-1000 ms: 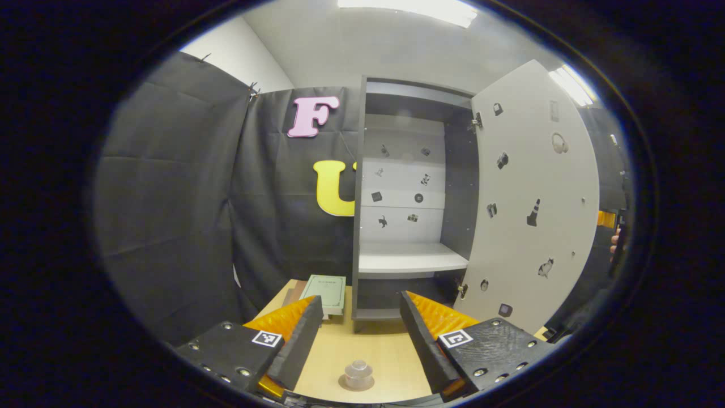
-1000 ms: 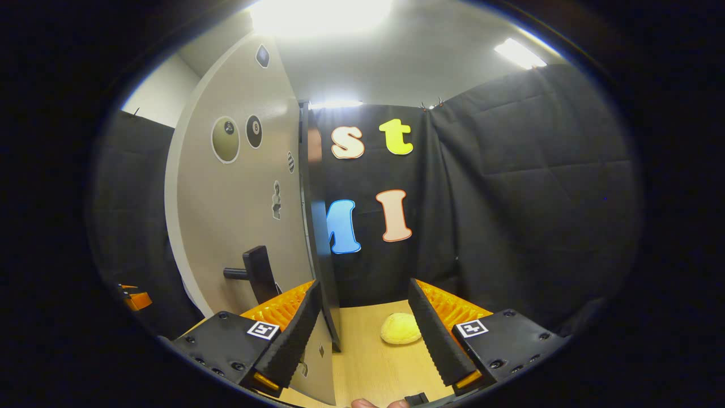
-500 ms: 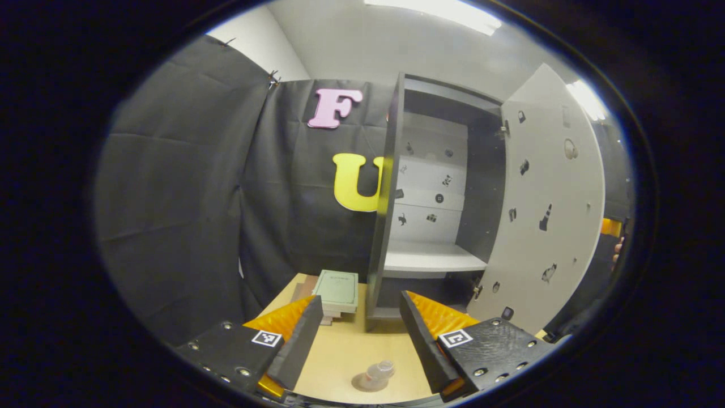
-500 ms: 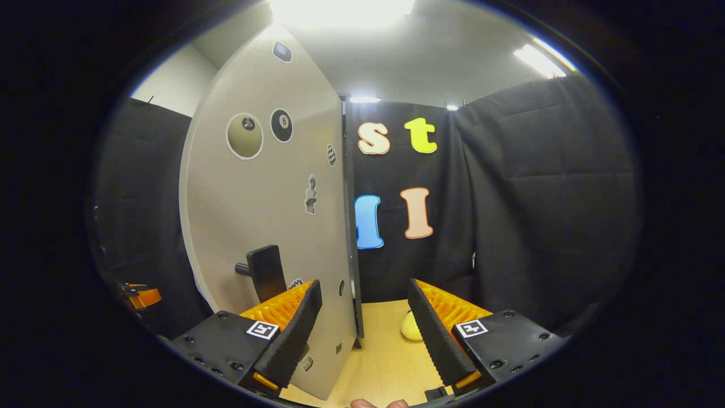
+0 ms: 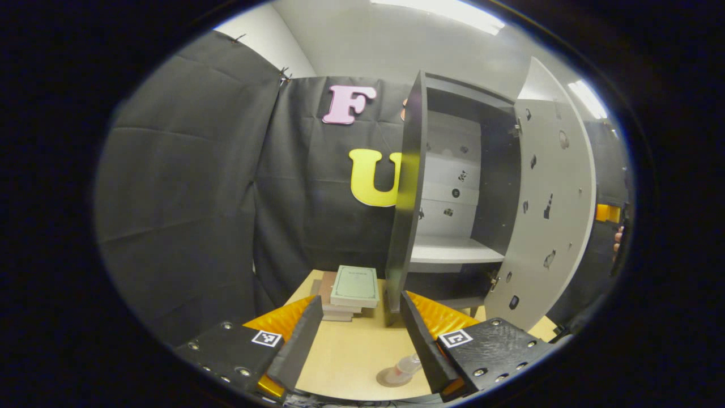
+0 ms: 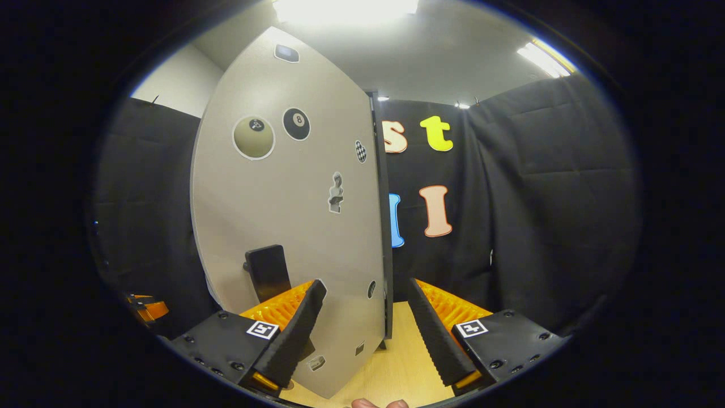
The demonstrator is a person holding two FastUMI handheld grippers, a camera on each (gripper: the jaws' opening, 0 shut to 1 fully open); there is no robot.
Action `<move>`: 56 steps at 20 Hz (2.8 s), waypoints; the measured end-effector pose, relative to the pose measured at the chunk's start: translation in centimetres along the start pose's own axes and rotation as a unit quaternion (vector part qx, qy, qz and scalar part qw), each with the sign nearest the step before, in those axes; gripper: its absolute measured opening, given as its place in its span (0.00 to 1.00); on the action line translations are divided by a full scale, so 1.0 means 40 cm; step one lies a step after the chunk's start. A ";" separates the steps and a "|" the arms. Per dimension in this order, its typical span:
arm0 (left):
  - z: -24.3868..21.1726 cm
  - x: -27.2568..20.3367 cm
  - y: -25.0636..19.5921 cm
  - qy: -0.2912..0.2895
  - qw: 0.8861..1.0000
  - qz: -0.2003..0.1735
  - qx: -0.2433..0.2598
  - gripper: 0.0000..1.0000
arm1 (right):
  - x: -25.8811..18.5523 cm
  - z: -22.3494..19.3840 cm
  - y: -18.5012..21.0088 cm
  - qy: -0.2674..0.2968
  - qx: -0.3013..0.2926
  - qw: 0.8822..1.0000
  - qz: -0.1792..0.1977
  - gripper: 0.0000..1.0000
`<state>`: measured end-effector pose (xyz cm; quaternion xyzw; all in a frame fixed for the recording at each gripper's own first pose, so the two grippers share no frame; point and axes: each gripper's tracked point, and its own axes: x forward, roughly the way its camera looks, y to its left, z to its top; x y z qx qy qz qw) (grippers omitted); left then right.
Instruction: Open the cabinet door with the right hand, grasp the bottle in the cabinet with the left hand and place it on the coaster, then close the cabinet door with the right hand.
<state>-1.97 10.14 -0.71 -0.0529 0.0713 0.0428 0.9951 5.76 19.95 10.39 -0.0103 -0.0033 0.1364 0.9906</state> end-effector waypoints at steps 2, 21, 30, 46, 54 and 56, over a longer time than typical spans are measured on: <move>-0.003 0.006 0.031 0.003 1.000 -0.001 -0.001 0.82 | 0.011 -0.002 0.039 -0.001 -0.002 1.000 0.005 0.97; -0.052 0.075 0.054 0.028 0.999 -0.010 -0.021 0.83 | 0.104 0.001 0.171 -0.007 0.078 0.996 0.044 0.98; 0.063 0.087 -0.151 0.004 0.999 -0.028 -0.024 0.82 | 0.079 -0.026 -0.078 0.009 0.069 0.997 -0.015 0.98; 0.213 0.018 -0.262 -0.070 0.996 -0.018 -0.059 0.84 | -0.043 -0.115 -0.226 0.017 -0.015 0.998 0.064 0.98; 0.306 -0.070 -0.320 -0.114 0.993 -0.011 -0.014 0.84 | -0.040 -0.038 -0.256 -0.008 0.004 0.997 0.076 0.98; 0.321 -0.079 -0.346 -0.114 0.993 -0.016 0.009 0.82 | -0.030 -0.018 -0.259 -0.013 0.011 0.997 0.074 0.98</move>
